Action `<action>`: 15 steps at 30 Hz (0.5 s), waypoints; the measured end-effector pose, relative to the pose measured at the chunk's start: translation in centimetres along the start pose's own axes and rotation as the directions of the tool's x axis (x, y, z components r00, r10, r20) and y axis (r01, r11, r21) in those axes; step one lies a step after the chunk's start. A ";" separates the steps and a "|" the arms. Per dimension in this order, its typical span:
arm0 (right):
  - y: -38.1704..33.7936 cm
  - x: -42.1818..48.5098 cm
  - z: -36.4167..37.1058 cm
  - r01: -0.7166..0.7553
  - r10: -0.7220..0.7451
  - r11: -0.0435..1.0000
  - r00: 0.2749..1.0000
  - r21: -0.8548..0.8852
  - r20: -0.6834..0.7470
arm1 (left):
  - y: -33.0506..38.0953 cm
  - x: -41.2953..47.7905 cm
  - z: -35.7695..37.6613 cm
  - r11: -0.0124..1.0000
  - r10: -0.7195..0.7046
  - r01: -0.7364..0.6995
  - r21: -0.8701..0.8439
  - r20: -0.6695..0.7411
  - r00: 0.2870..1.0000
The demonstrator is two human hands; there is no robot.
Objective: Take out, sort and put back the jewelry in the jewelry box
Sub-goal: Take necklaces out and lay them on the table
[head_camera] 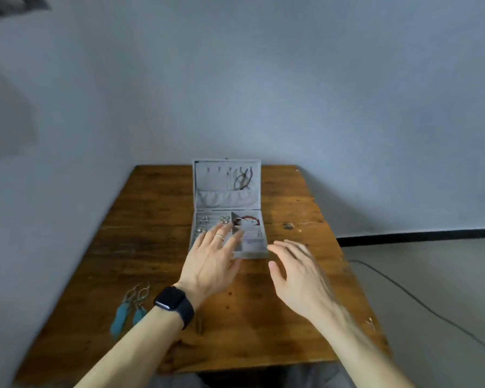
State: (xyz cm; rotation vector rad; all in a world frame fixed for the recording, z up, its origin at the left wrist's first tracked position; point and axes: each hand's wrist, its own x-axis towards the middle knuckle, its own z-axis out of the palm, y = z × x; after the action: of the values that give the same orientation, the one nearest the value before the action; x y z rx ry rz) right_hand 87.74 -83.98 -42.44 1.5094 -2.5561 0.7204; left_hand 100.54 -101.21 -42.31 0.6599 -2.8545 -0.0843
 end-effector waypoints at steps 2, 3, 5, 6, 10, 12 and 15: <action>-1.6 2.5 -0.2 0.050 -0.050 0.999 0.999 -0.012 0.010 | -2.5 0.1 -1.1 0.999 -0.053 0.053 0.013 -0.014 0.999; -2.3 3.7 -0.3 0.075 -0.075 0.997 0.997 -0.014 0.009 | -3.6 0.3 -1.7 0.997 -0.077 0.078 0.014 -0.021 0.997; -3.2 5.8 -0.5 0.112 -0.112 0.994 0.994 -0.013 0.012 | -5.4 0.7 -2.6 0.993 -0.114 0.115 0.011 -0.034 0.993; -3.6 7.0 -0.5 0.126 -0.125 0.992 0.992 -0.013 0.027 | -6.3 0.9 -3.0 0.991 -0.132 0.133 0.012 -0.042 0.990; -3.9 10.8 -0.2 0.140 -0.138 0.989 0.989 -0.040 0.053 | -8.5 2.7 -4.0 0.985 -0.174 0.172 -0.022 -0.070 0.982; -3.6 12.5 0.1 0.133 -0.130 0.989 0.990 -0.060 0.055 | -9.0 4.2 -4.1 0.982 -0.188 0.184 -0.046 -0.073 0.980; -2.7 14.9 0.9 0.100 -0.096 0.993 0.993 -0.059 0.063 | -9.4 7.1 -3.9 0.982 -0.181 0.177 -0.059 -0.075 0.981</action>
State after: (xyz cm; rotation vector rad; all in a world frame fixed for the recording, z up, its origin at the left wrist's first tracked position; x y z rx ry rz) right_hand 82.59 -97.46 -37.77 1.6477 -2.4999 0.5871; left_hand 99.22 -112.79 -38.08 0.8874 -2.7015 -0.1555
